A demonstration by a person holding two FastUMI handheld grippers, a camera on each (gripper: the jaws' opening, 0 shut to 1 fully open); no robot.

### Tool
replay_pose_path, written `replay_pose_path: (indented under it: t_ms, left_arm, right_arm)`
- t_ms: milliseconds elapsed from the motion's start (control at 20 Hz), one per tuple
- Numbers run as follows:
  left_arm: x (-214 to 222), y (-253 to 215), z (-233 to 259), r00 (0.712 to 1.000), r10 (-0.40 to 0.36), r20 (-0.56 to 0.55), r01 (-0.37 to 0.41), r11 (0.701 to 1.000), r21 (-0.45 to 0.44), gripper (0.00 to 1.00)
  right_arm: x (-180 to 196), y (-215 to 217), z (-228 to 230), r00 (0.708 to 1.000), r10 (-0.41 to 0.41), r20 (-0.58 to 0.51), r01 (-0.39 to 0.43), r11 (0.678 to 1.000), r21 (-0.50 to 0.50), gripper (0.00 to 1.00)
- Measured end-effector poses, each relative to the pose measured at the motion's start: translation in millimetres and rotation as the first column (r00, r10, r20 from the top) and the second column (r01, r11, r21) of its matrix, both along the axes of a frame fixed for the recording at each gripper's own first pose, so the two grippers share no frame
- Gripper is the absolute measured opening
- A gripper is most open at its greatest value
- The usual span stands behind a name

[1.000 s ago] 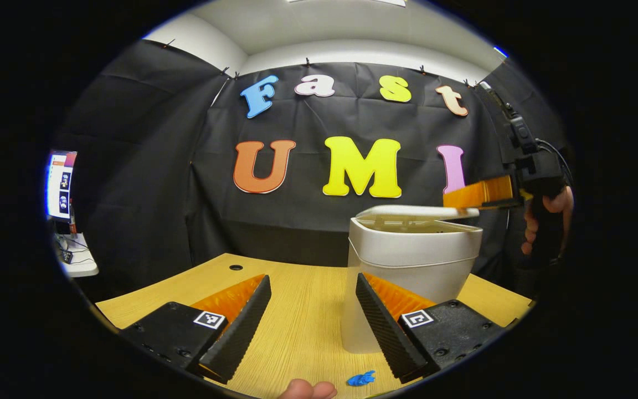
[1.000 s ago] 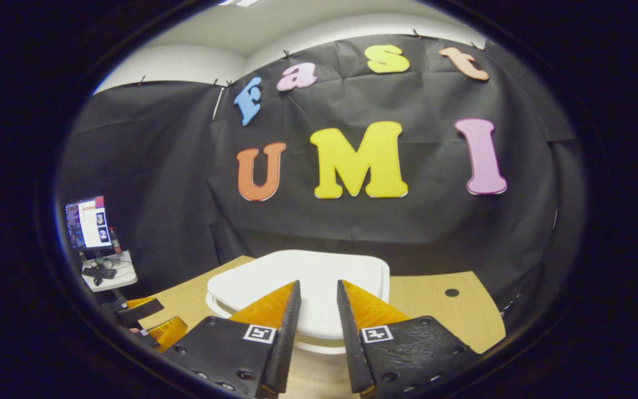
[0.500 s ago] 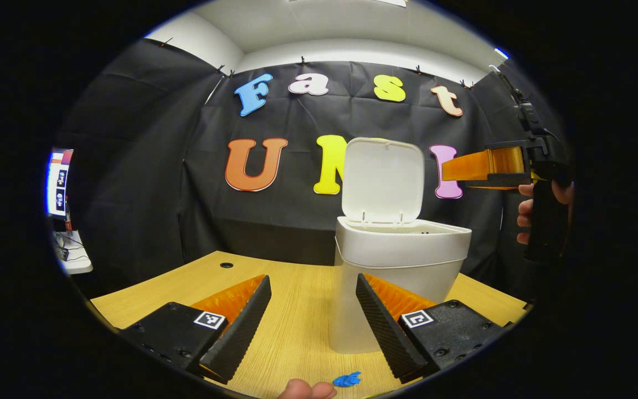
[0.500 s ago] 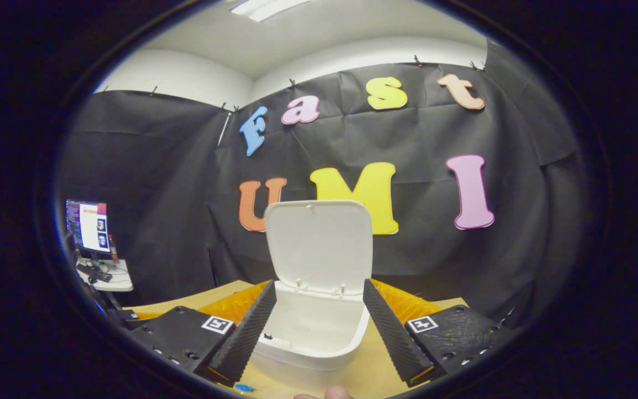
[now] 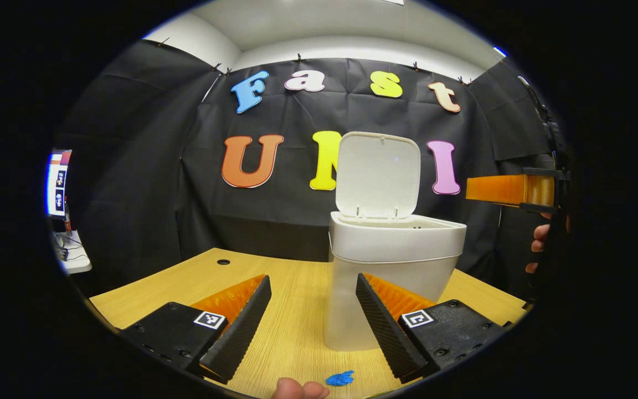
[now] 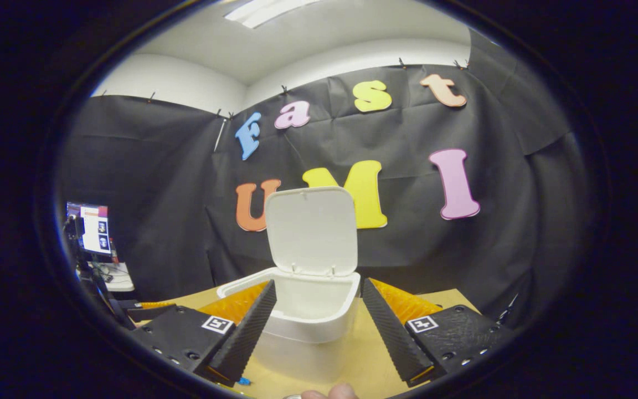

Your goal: Press the lid of the desktop garbage bin to open it, pick up the crumpled paper on the desktop and throw it into the bin, then pick up the pop can on the desktop and drop it into the bin, and finally close the garbage bin lid.

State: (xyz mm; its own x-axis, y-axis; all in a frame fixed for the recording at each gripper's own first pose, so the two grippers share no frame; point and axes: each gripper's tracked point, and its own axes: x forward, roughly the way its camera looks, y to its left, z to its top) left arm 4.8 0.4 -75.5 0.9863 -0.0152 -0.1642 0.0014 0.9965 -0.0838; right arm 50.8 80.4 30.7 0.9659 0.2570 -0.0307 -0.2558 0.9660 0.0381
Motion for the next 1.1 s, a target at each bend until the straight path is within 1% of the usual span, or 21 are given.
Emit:
replay_pose_path:
  t_ms: [100, 150, 200, 250, 300, 400, 450, 500, 550, 650, 800, 1000, 1050, 1100]
  left_arm:
    - [-1.6, -2.3, 0.6, 1.0, -0.007, 0.003, 0.007, 1.0, 0.002, 0.99]
    - [-2.7, -3.4, 0.4, 1.0, -0.009, 0.004, 0.009, 1.0, 0.002, 0.99]
    - [-3.4, -4.7, -2.2, 1.0, -0.014, 0.002, 0.014, 1.0, 0.0, 0.99]
    - [-3.6, -6.2, -4.6, 1.0, -0.02, -0.003, 0.02, 1.0, -0.001, 0.99]
    - [-5.8, -7.5, -7.2, 1.0, -0.026, -0.009, 0.026, 1.0, -0.003, 0.99]
    - [-8.1, -12.5, -12.5, 0.999, -0.037, -0.024, 0.037, 0.999, -0.006, 0.99]
    - [-10.0, -16.0, -15.9, 0.999, -0.043, -0.032, 0.043, 0.999, -0.008, 0.99]
    - [-12.4, -18.4, -19.7, 0.998, -0.05, -0.036, 0.05, 0.999, -0.012, 0.99]
    - [-14.5, -22.3, -24.7, 0.997, -0.059, -0.044, 0.059, 0.998, -0.015, 0.99]
    - [-21.1, -27.9, -36.8, 0.995, -0.071, -0.064, 0.07, 0.997, -0.009, 0.99]
    - [-33.1, -32.2, -57.5, 0.992, -0.077, -0.099, 0.078, 0.997, 0.004, 0.99]
    - [-48.0, -37.8, -94.7, 0.981, -0.081, -0.179, 0.081, 0.997, -0.01, 0.99]
    - [-51.4, -40.0, -104.3, 0.976, -0.087, -0.2, 0.084, 0.996, -0.023, 0.99]
    - [-54.9, -44.4, -113.9, 0.97, -0.096, -0.223, 0.09, 0.995, -0.04, 1.0]
  right_arm:
    - [-11.8, -8.3, -6.8, 1.0, -0.026, 0.01, 0.026, 0.999, 0.025, 0.98]
    - [-17.9, -12.6, -11.3, 0.999, -0.044, 0.017, 0.044, 0.999, 0.031, 0.96]
    - [-24.3, -17.1, -18.6, 0.998, -0.063, 0.025, 0.063, 0.998, 0.029, 0.94]
    - [-30.5, -20.6, -25.7, 0.997, -0.078, 0.029, 0.077, 0.997, 0.023, 0.96]
    - [-35.4, -23.7, -34.3, 0.996, -0.089, 0.028, 0.089, 0.996, 0.017, 0.96]
    - [-45.5, -28.8, -51.5, 0.995, -0.101, 0.015, 0.101, 0.995, 0.015, 0.96]
    - [-48.7, -32.0, -58.1, 0.994, -0.108, 0.012, 0.108, 0.994, 0.012, 0.94]
    - [-50.9, -35.6, -65.8, 0.993, -0.114, 0.008, 0.114, 0.993, 0.003, 0.96]
    - [-53.2, -38.5, -73.7, 0.993, -0.117, 0.003, 0.117, 0.993, -0.008, 0.96]
    - [-58.2, -40.4, -94.1, 0.993, -0.114, -0.025, 0.113, 0.993, -0.021, 0.96]
    - [-67.2, -39.7, -117.9, 0.994, -0.083, -0.078, 0.084, 0.996, 0.016, 0.97]
    - [-80.3, -36.7, -129.9, 0.996, -0.031, -0.086, 0.034, 0.999, 0.029, 0.96]
    - [-82.5, -36.9, -131.5, 0.996, -0.024, -0.085, 0.026, 0.999, 0.027, 0.99]
    - [-84.3, -39.0, -134.2, 0.996, -0.02, -0.081, 0.022, 0.999, 0.024, 0.96]
